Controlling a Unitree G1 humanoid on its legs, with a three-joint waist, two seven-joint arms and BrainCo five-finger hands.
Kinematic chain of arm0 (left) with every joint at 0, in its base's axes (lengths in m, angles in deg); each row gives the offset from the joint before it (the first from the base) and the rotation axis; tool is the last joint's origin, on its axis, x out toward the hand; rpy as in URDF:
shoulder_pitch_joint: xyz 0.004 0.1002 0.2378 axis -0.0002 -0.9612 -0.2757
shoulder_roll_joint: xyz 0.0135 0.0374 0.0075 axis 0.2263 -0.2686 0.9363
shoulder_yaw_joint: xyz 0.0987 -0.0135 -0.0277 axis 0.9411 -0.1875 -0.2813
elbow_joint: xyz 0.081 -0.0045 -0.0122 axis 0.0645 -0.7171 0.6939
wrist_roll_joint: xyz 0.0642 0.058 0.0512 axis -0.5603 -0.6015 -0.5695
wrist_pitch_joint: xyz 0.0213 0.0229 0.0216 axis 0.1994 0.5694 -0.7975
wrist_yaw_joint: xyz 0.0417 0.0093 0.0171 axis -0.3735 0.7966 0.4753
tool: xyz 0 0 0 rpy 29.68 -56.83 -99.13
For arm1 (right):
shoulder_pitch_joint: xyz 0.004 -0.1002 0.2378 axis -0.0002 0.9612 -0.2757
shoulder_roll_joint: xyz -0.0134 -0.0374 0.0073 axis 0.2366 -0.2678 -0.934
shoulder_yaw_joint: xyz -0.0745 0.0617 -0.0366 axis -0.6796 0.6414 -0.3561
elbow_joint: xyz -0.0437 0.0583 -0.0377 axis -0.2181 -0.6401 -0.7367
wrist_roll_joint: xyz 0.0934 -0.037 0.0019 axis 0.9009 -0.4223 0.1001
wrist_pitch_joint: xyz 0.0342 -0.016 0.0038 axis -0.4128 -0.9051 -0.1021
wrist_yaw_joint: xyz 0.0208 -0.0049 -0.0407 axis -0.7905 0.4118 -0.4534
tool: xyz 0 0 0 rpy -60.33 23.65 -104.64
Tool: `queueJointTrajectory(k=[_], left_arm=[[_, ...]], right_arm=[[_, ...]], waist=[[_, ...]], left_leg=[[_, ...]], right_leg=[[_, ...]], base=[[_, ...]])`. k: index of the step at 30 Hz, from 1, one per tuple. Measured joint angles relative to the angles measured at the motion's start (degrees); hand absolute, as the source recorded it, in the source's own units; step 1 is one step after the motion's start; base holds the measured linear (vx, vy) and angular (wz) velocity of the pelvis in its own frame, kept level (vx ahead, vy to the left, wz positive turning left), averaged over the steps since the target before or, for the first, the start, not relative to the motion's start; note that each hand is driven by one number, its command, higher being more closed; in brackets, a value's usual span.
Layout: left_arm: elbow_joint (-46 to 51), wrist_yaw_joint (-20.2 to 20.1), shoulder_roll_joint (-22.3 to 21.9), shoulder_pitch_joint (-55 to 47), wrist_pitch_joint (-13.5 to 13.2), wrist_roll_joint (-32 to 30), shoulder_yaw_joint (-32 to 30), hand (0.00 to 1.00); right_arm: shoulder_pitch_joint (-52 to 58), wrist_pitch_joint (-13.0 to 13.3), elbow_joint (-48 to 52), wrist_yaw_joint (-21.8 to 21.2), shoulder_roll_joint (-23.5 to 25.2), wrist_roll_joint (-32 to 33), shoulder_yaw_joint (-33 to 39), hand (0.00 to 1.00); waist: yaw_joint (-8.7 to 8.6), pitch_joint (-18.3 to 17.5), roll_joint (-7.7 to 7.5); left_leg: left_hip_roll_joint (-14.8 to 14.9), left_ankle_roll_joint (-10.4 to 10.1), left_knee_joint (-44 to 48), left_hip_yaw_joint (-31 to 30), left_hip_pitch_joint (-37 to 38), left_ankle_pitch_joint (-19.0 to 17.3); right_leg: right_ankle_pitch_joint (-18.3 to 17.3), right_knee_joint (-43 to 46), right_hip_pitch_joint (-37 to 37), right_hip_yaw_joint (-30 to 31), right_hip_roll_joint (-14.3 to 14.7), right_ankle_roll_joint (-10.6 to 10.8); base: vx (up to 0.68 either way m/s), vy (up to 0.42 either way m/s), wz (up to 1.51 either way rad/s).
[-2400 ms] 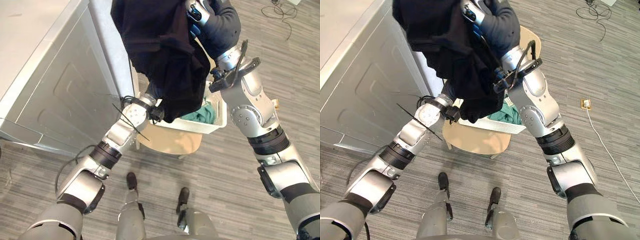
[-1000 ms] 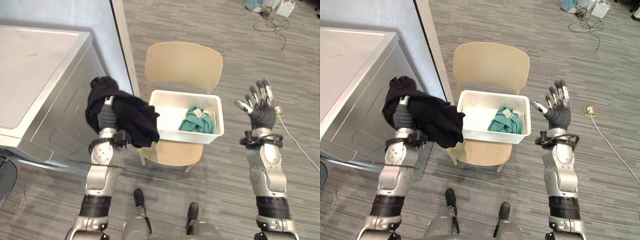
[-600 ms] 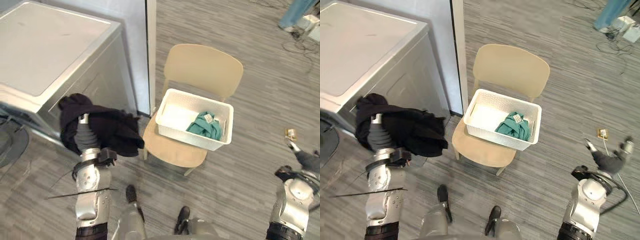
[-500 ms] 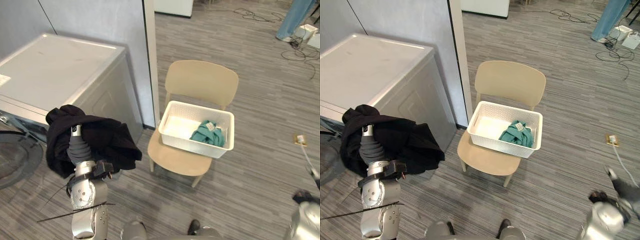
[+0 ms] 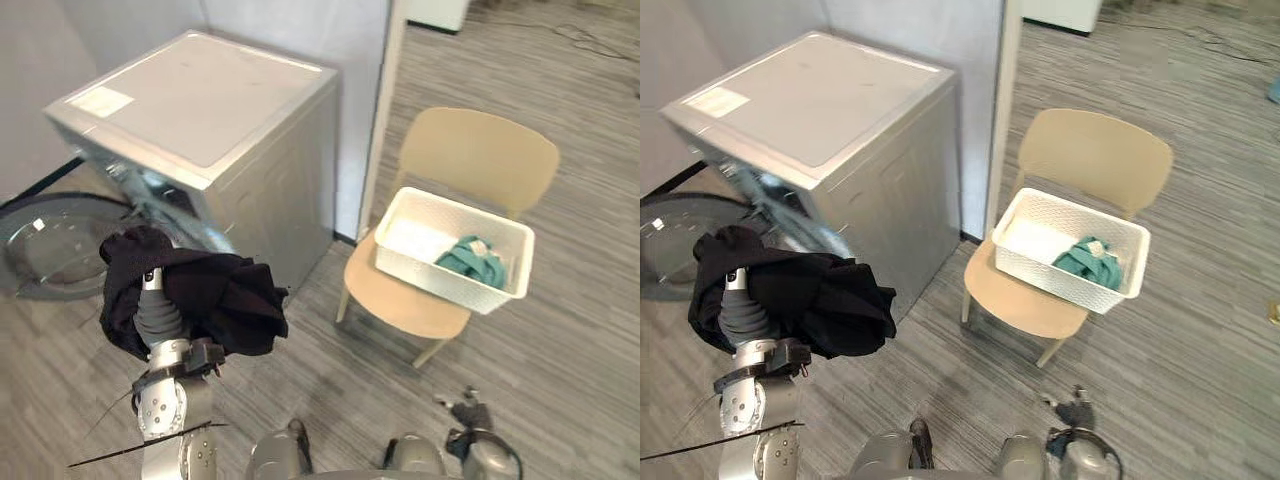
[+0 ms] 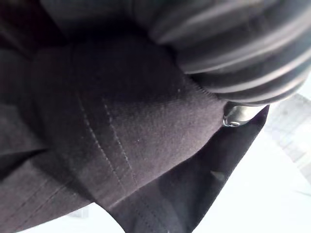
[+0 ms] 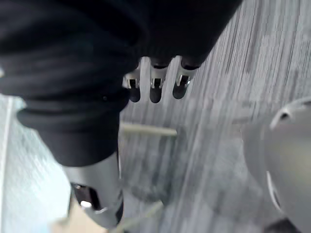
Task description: Pick up the laundry basket with both hands and put the clothes into the washing machine.
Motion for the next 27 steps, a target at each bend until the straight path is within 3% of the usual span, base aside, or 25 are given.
queueJointTrajectory(k=[3, 5, 6, 7, 8, 9, 10, 12, 14, 16, 18, 19, 20, 21, 22, 23, 24, 25, 26, 27], left_arm=[[-0.25, 0.03, 0.05, -1.62, 0.26, -0.01, 2.49, 1.0], [0.05, 0.03, 0.02, -2.18, 0.25, 0.0, 3.4, 1.0], [0.09, -0.01, -0.19, -2.11, 0.27, 0.19, 3.59, 1.0], [0.22, -0.06, -0.17, -2.1, 0.26, 0.64, 3.58, 1.0], [0.55, -0.06, -0.15, -2.07, 0.23, 1.2, 3.45, 1.0], [0.52, -0.09, 0.13, -2.09, 0.27, 1.23, 4.05, 1.0], [0.52, -0.28, 0.32, -2.16, 0.27, 1.66, 4.65, 1.0], [0.57, -1.54, 0.4, -2.21, 0.3, 2.32, 5.83, 1.0], [-0.05, -1.31, 0.7, -1.96, 0.14, 2.45, 4.93, 1.0], [-2.39, -0.98, 0.63, -1.27, 0.19, 2.45, 3.79, 1.0], [-5.51, -0.66, 0.7, -1.28, 1.03, 2.42, 3.37, 1.0], [-6.43, -0.59, 0.95, -1.05, 1.34, 2.43, 3.37, 1.0], [-6.83, -0.59, 1.04, -0.86, 1.36, 2.43, 3.49, 1.0], [-7.09, -0.64, 1.25, -0.64, 1.46, 2.45, 3.55, 1.0], [-7.46, -0.99, 1.77, -0.5, 1.48, 2.43, 3.78, 1.0], [-9.35, -1.22, 2.55, 0.43, 1.46, 2.4, 5.06, 1.0], [-11.3, -1.29, 2.85, 1.3, 1.56, 2.38, 5.75, 1.0], [-12.07, -1.26, 2.97, 1.29, 1.91, 2.31, 6.21, 1.0], [-12.46, -1.23, 3.52, 0.61, 2.41, 2.31, 7.02, 1.0], [-12.75, -1.19, 4.65, 0.46, 2.6, 2.2, 7.4, 1.0]], right_arm=[[0.74, 0.63, 0.16, -0.82, -0.22, -0.38, -6.77, 0.0], [1.14, 1.15, 0.81, -1.08, -0.46, -2.7, -9.79, 0.0], [0.9, 1.86, 1.19, -1.47, -1.23, -4.51, -10.62, 0.0], [0.88, 1.97, 1.53, -1.61, -1.36, -4.71, -10.82, 0.0], [0.62, 2.05, 1.91, -1.76, -2.07, -5.36, -10.8, 0.0], [0.94, 2.0, 2.01, -1.76, -2.91, -6.11, -10.5, 0.0], [1.39, 1.95, 2.0, -1.7, -3.19, -6.41, -9.78, 0.0], [2.48, 1.93, 1.78, -0.93, -3.55, -6.59, -7.33, 0.0], [0.41, 2.2, -2.86, -0.1, -3.53, -6.71, -3.66, 0.0], [-3.18, 1.99, -7.67, 0.5, -4.66, -6.73, -2.36, 0.0], [-4.84, 1.93, -10.89, 0.57, -4.51, -6.76, -1.17, 0.0], [-5.12, 1.89, -12.44, 0.58, -4.48, -6.78, -0.67, 0.0], [-5.51, 1.87, -13.3, 0.57, -4.59, -6.79, -0.43, 0.0], [-6.43, 1.78, -14.27, 0.6, -4.64, -6.82, 0.34, 0.0], [-6.35, 1.75, -15.37, 0.77, -4.62, -6.82, 1.04, 0.0], [-5.5, 1.66, -17.04, 0.92, -4.82, -6.8, 2.03, 0.0], [-5.26, 1.48, -18.28, 1.02, -5.15, -6.79, 2.91, 0.0], [-5.42, 1.23, -18.39, 1.01, -5.22, -6.79, 3.0, 0.0], [-5.65, 0.99, -18.61, 0.94, -5.07, -6.79, 2.8, 0.0], [-6.34, 0.95, -19.8, 0.87, -4.53, -6.79, 2.54, 0.0]], waist=[[2.42, 0.0, 0.17], [2.95, -0.05, -0.03], [3.07, 0.03, -0.3], [3.02, 0.1, -0.53], [3.07, 0.26, -0.81], [3.04, 0.03, -0.2], [2.98, -0.07, -0.03], [3.0, -0.58, -1.09], [2.88, -1.74, -3.05], [4.7, -1.38, -2.54], [4.53, -1.15, -1.75], [4.53, -0.92, -2.0], [4.55, -0.77, -2.01], [4.38, -0.84, -1.0], [4.12, -0.95, -0.74], [3.88, -1.14, 0.44], [3.93, -0.61, 0.17], [3.73, -0.46, -0.09], [2.61, -0.34, -0.02], [2.15, -0.11, 0.19]], left_leg=[[-1.4, -1.42, -2.13, -4.86, -2.95, 4.45], [-2.0, -1.86, -3.33, -7.55, -4.56, 6.82], [-2.63, 0.57, -6.24, -5.54, -5.61, 10.07], [-1.79, 4.03, -6.42, -1.83, -5.76, 8.37], [1.37, 7.61, -3.37, 7.51, -7.19, 5.88], [5.52, 9.34, -0.47, 16.42, -6.86, 4.86], [6.9, 10.05, 0.26, 19.1, -6.13, 5.52], [4.98, 9.37, -0.4, 19.31, -4.89, 8.21], [0.75, 7.55, -2.75, 15.19, -6.14, 9.54], [0.12, 6.66, -1.71, 14.1, -8.29, 10.05], [-2.12, 5.43, -2.2, 11.02, -8.28, 10.29], [-2.71, 3.33, -1.53, 11.38, -8.77, 6.84], [-1.98, 3.91, 1.18, 11.85, -9.85, 5.19], [-0.65, 4.48, 6.19, 11.27, -11.22, 3.6], [1.1, 3.93, 11.47, 10.51, -11.41, 1.24], [0.86, 4.86, 13.39, 9.95, -9.97, -3.52], [-1.15, 5.97, 14.02, 9.81, -8.43, -5.2], [-2.46, 6.62, 13.81, 9.82, -7.27, -6.34], [-4.06, 7.13, 12.66, 9.82, -5.17, -7.32], [-4.91, 7.1, 9.94, 9.86, -2.63, -7.39]], right_leg=[[-1.03, -0.62, -0.24, -2.01, 1.27, -0.74], [-1.4, -0.67, -0.14, -5.76, 1.24, -1.39], [-1.67, -0.4, -0.12, -10.42, -0.4, -1.89], [-1.73, -0.25, -0.07, -12.28, -1.11, -2.07], [-1.8, 0.03, 0.38, -15.73, -1.66, -2.19], [-1.84, 0.37, 2.31, -18.99, -1.67, -2.25], [-1.86, 0.87, 3.54, -20.51, -1.68, -2.24], [-1.87, 4.47, 4.97, -22.14, -3.58, -2.26], [-4.22, 2.4, 6.04, -21.46, -4.21, -2.21], [-4.52, 1.22, 6.06, -22.6, -4.15, -1.82], [-4.56, -0.6, 8.5, -25.12, -4.42, -1.13], [-4.67, -2.01, 10.11, -27.06, -5.42, 0.71], [-4.58, -2.51, 10.48, -27.94, -5.65, 1.31], [-4.62, -2.43, 11.04, -28.74, -5.76, 1.5], [-5.22, -1.18, 12.0, -29.91, -6.78, 2.37], [-6.15, 3.67, 13.07, -30.23, -8.62, 1.07], [-5.85, 11.32, 11.69, -28.69, -12.37, -3.19], [-4.15, 17.38, 9.72, -26.89, -15.09, -8.47], [0.02, 27.33, 4.66, -21.5, -17.91, -16.01], [0.75, 34.36, -1.14, -15.04, -16.59, -13.52]], base=[[-0.01, -0.156, 0.9], [-0.07, -0.138, 1.17], [-0.06, -0.105, 1.48], [-0.02, -0.089, 1.68], [0.05, -0.062, 1.53], [0.06, -0.062, 1.54], [0.1, -0.042, 1.74], [0.13, 0.03, 1.58], [0.08, 0.044, 1.39], [-0.02, 0.039, 0.61], [-0.07, 0.094, 0.69], [-0.06, 0.094, 0.69], [-0.03, 0.071, 0.48], [0.09, 0.109, 0.43], [0.2, 0.158, 0.6], [0.21, 0.213, 0.57], [0.15, 0.214, 0.42], [0.13, 0.281, 0.29], [0.19, 0.319, 0.22], [0.2, 0.28, 0.13]])
